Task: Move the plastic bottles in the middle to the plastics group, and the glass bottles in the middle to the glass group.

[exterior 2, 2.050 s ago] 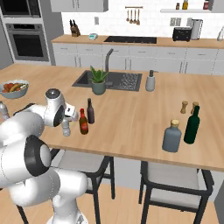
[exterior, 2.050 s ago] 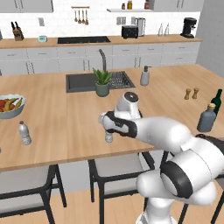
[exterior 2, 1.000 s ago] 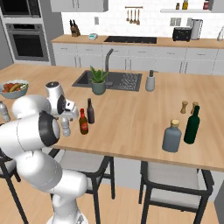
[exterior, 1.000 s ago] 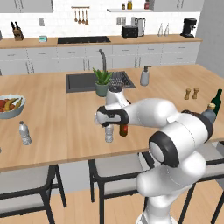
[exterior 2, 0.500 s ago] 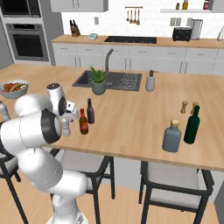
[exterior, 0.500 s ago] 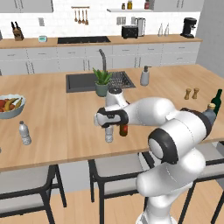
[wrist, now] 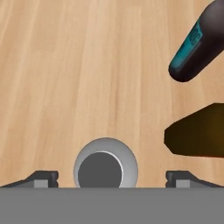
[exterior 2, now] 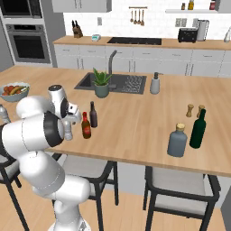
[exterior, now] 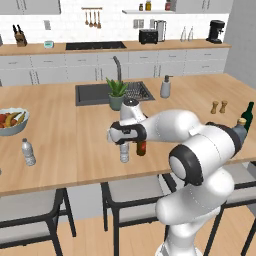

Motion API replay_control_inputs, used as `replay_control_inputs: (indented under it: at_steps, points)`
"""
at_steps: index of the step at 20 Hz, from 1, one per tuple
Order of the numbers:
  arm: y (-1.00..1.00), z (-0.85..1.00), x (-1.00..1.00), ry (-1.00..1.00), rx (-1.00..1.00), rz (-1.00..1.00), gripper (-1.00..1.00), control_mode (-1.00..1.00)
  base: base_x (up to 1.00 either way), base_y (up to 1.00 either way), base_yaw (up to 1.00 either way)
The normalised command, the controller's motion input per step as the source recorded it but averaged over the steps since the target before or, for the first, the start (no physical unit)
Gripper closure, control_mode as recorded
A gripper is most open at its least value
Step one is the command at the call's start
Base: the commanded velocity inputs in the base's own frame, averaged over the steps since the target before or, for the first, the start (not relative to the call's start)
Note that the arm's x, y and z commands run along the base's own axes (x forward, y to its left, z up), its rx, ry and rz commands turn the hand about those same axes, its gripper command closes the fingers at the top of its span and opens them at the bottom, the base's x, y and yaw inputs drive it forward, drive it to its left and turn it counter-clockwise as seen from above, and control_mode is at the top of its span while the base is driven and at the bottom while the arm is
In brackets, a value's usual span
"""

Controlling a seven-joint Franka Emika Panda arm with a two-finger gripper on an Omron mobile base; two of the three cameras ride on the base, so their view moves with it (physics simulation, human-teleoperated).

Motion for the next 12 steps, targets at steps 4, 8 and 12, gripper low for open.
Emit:
replay_control_inputs:
  at_steps: [4,8,12]
  points:
    - [0.00,-0.05,0.00,-0.02,0.00,0.00,1.00,-1.00,0.00,0.00,0.00]
    - [0.00,-0.17,0.00,-0.03,0.01,0.00,1.00,-1.00,0.00,0.00,0.00]
    - [0.00,0.01,-0.35,-0.03,0.00,0.00,1.00,-1.00,0.00,0.00,0.00]
